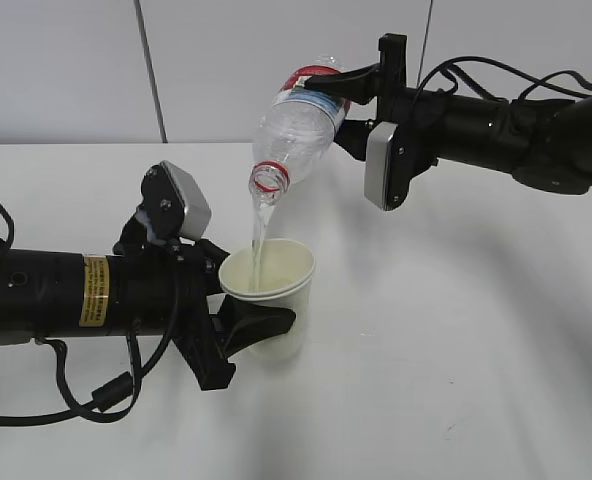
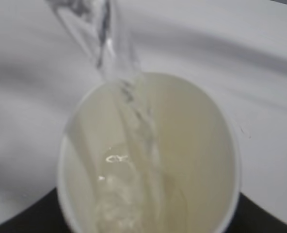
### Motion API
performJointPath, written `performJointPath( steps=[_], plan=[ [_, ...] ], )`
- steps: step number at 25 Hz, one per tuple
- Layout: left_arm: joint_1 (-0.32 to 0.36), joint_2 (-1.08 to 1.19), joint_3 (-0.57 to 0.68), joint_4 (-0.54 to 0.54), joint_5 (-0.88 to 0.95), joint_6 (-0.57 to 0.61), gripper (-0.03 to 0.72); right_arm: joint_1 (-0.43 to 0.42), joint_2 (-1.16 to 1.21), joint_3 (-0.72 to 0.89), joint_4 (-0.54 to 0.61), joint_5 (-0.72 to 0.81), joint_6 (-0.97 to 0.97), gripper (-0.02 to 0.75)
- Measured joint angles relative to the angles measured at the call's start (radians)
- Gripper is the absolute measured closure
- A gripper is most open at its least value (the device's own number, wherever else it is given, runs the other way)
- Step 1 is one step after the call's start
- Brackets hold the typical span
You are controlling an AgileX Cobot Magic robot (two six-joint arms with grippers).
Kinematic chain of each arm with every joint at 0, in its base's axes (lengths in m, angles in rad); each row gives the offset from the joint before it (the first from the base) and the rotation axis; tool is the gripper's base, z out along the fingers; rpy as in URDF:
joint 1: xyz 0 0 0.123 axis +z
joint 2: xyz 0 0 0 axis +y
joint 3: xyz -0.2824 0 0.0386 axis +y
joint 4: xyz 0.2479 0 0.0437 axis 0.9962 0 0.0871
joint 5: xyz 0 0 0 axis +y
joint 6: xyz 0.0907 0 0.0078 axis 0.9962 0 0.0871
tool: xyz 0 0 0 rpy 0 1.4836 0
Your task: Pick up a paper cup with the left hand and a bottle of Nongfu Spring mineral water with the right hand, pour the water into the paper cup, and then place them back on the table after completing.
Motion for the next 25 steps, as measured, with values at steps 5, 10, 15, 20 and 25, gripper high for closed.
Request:
performJointPath(
  steps=[5,10,15,20,25],
  plan=[
    [0.0,0.0,0.0,0.001,0.0,0.0,0.302,0.0,0.0,0.0,0.0,-0.002,-0.004,0.391],
    [0.0,0.0,0.0,0.002,0.0,0.0,0.302,0.0,0.0,0.0,0.002,-0.006,-0.005,0.391],
    [0.0,0.0,0.0,0.002,0.0,0.0,0.302,0.0,0.0,0.0,0.004,-0.006,-0.006,0.391],
    [0.0,0.0,0.0,0.002,0.0,0.0,0.302,0.0,0.0,0.0,0.004,-0.007,-0.007,0.391],
    [0.0,0.0,0.0,0.002,0.0,0.0,0.302,0.0,0.0,-0.002,0.004,-0.008,-0.007,0.391]
  ],
)
